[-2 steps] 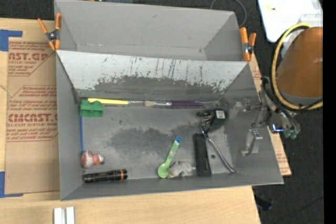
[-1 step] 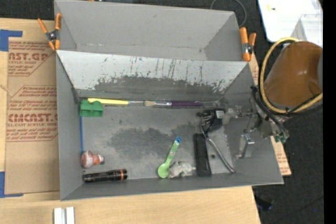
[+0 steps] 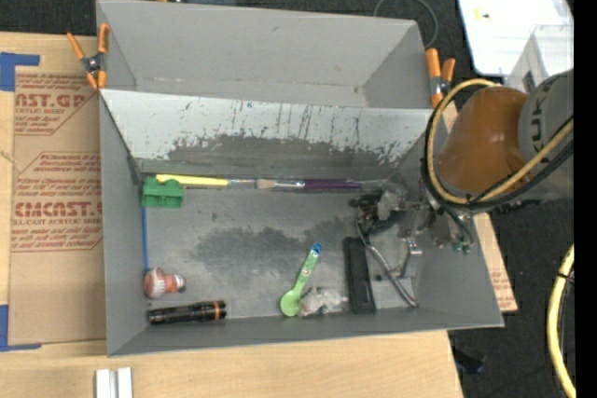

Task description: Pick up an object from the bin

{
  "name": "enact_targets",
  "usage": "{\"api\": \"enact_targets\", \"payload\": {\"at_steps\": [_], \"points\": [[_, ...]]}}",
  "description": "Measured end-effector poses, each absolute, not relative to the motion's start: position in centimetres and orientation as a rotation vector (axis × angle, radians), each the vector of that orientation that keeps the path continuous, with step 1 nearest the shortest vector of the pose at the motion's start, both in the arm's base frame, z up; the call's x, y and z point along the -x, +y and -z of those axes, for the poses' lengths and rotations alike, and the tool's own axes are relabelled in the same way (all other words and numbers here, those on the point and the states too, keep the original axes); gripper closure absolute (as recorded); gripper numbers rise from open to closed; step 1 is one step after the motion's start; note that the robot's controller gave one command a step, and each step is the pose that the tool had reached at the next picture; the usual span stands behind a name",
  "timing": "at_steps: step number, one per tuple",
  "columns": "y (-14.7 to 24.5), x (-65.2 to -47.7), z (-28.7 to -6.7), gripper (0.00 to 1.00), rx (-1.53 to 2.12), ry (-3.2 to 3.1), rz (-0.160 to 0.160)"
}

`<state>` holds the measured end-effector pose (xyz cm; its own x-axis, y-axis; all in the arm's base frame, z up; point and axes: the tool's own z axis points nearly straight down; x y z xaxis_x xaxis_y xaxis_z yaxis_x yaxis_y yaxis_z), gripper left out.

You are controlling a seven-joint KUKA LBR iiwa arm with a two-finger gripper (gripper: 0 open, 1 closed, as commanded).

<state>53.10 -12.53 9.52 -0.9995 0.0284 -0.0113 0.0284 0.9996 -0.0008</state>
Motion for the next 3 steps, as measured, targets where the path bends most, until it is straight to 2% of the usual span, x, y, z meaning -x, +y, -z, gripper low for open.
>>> {"api": "enact_targets", "payload": {"at_steps": [1,2,3], "points": [[-11.7,-58.1,-8.6,0.00,-0.045,3.130,0.003],[-11.5,-60.9,-8.8,1.00,0.014,3.124,0.006],[-11.4,-60.0,-8.9,1.00,0.040,3.124,0.006]]}}
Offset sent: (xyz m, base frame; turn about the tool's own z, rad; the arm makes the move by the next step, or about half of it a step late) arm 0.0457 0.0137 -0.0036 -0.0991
